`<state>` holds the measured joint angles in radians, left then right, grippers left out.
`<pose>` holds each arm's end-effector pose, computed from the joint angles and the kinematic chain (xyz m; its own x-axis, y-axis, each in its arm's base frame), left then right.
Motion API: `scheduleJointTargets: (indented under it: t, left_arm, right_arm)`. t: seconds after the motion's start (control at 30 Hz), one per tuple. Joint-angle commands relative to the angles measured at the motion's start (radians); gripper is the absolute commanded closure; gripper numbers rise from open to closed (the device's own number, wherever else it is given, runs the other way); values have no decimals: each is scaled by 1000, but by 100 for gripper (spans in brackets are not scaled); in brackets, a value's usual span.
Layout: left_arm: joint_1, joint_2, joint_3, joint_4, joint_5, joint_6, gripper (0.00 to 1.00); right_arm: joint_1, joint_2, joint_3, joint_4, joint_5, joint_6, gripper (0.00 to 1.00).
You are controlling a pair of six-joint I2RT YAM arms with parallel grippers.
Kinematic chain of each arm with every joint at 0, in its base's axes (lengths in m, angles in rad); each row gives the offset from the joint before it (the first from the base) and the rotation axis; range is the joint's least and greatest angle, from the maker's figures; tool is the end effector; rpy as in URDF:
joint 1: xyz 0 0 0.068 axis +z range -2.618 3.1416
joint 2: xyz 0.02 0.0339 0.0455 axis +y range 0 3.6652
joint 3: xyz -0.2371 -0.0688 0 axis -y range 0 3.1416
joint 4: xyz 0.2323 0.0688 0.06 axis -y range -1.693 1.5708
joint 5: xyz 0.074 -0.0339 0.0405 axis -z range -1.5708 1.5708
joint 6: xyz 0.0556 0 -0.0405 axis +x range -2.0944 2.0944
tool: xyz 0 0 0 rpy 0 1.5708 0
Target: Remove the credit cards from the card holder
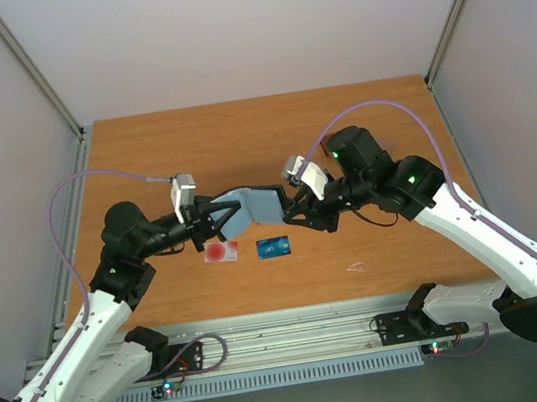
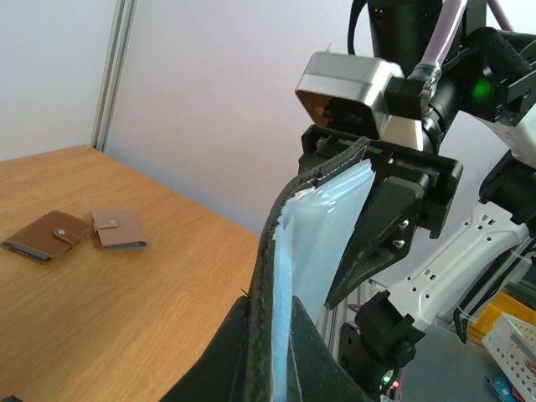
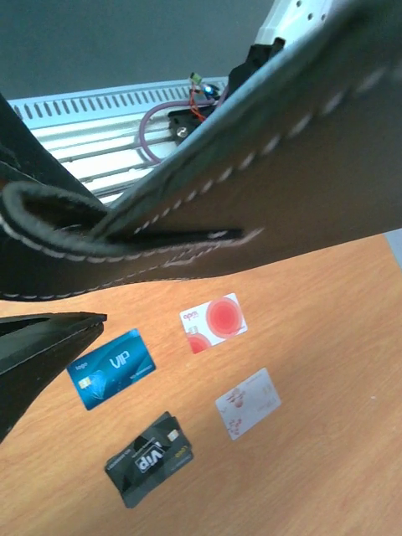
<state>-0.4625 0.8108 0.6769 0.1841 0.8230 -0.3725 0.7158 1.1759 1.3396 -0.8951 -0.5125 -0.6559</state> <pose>0.1667 -0.1286 0.3194 -0.3071 -0.1234 -0.9436 0.9093 0.2544 -0.3292 0.1627 0.1776 0.3476 0.1173 -0.6024 -0.7896 -0.9788 0.0641 -0.1943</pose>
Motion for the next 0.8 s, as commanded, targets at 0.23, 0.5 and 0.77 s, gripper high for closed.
scheduleJointTargets:
  t: [0.23, 0.5, 0.77]
  left_arm:
    - [-8, 0, 49, 66, 31, 17, 100]
    - [-27, 11, 43, 67, 55, 41, 100]
    - [-30, 13, 37, 70, 45, 36, 100]
  right_arm:
    - [-6, -1, -9, 21, 103, 18, 75]
    - [13, 41, 33, 120, 101, 65, 67]
    - [83, 102, 56, 214, 24, 82, 60]
